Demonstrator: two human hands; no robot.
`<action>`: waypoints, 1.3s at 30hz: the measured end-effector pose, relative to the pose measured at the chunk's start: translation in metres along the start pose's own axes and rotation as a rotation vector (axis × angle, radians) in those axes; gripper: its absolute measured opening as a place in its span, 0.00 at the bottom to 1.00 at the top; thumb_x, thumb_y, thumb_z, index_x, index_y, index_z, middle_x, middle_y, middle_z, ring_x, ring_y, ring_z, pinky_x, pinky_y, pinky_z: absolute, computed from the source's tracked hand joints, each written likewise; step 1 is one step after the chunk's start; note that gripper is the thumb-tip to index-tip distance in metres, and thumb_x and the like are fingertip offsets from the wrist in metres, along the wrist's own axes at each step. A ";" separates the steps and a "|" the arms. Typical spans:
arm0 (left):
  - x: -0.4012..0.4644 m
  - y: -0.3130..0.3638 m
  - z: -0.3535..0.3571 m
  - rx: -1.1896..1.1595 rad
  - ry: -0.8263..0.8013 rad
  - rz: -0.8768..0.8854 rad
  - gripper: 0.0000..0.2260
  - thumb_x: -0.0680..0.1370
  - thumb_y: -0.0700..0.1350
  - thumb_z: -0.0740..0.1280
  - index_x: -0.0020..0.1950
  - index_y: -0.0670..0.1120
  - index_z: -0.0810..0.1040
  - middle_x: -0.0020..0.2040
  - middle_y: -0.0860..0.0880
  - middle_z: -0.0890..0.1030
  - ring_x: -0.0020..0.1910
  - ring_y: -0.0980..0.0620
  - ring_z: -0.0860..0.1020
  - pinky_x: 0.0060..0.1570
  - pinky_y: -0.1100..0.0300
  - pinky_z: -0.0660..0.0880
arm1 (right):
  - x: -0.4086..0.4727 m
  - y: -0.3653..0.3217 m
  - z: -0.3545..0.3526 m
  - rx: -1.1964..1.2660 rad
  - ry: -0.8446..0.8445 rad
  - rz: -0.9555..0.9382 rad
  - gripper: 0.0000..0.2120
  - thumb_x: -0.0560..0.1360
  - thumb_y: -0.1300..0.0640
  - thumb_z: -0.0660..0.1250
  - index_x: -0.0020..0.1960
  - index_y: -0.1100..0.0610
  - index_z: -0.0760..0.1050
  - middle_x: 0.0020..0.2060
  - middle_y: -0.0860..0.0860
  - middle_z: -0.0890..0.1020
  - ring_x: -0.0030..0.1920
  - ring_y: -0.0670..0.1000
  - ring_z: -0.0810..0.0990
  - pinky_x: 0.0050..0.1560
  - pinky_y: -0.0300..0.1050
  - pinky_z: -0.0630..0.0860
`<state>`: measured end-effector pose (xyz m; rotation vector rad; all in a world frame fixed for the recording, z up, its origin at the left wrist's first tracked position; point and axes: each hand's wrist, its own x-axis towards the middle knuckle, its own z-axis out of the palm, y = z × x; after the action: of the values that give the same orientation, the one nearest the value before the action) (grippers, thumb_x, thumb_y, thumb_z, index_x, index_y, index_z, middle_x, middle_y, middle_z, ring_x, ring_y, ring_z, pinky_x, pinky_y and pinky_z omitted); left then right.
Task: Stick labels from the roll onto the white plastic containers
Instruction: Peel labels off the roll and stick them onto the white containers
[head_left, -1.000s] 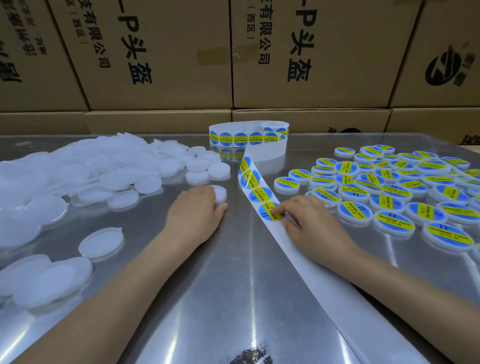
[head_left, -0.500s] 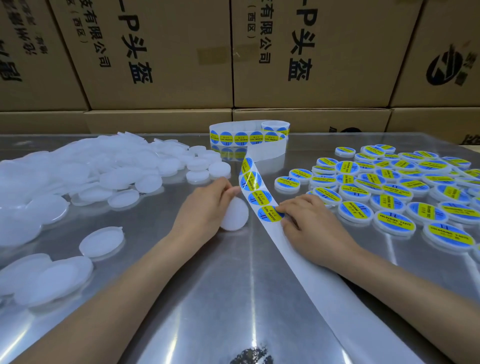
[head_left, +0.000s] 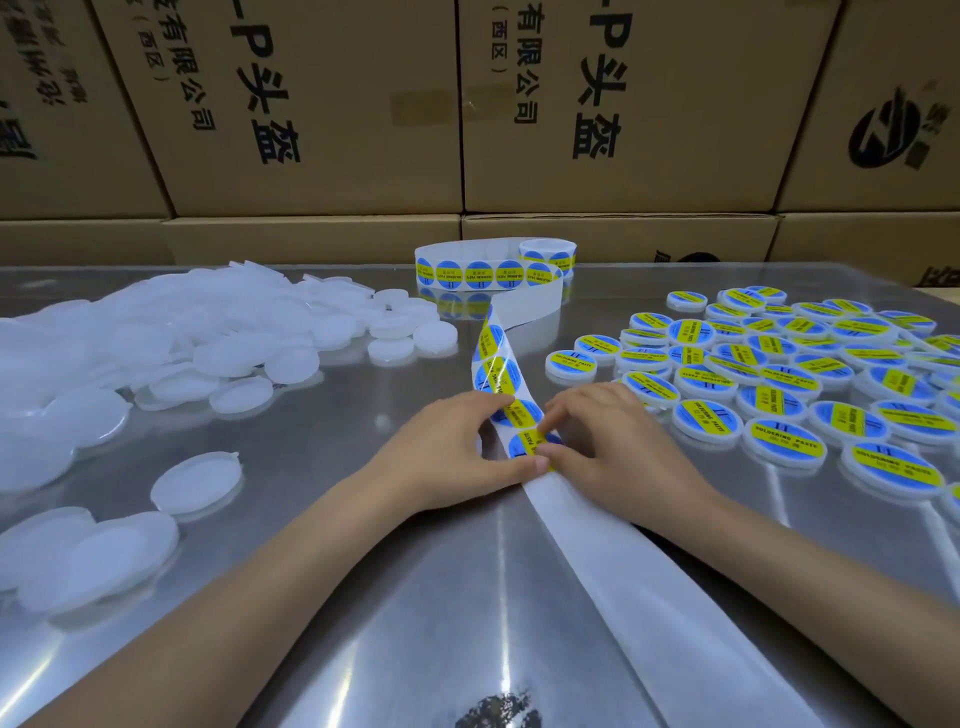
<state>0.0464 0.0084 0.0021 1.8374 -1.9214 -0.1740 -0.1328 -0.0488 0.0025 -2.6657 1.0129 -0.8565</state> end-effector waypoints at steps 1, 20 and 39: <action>0.000 0.000 -0.001 -0.019 -0.001 0.004 0.32 0.70 0.65 0.68 0.70 0.53 0.69 0.66 0.56 0.73 0.63 0.57 0.71 0.61 0.62 0.68 | 0.000 0.001 0.001 0.011 -0.016 -0.008 0.11 0.73 0.51 0.69 0.54 0.51 0.77 0.52 0.47 0.79 0.59 0.49 0.70 0.59 0.39 0.63; -0.002 0.008 -0.004 -0.056 -0.068 0.189 0.17 0.74 0.65 0.63 0.55 0.58 0.78 0.51 0.58 0.80 0.42 0.59 0.74 0.45 0.56 0.72 | 0.000 -0.009 -0.003 0.168 0.149 -0.101 0.08 0.75 0.50 0.67 0.43 0.55 0.75 0.42 0.47 0.80 0.48 0.48 0.75 0.52 0.49 0.71; -0.006 0.012 -0.012 0.004 -0.228 0.106 0.31 0.72 0.67 0.63 0.72 0.58 0.64 0.69 0.63 0.68 0.68 0.64 0.63 0.73 0.46 0.47 | 0.006 -0.020 -0.024 1.554 -0.116 0.581 0.13 0.67 0.48 0.67 0.49 0.51 0.78 0.49 0.50 0.82 0.54 0.48 0.81 0.51 0.51 0.77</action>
<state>0.0408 0.0185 0.0158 1.7781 -2.1683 -0.3590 -0.1313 -0.0366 0.0315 -1.0264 0.5582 -0.7830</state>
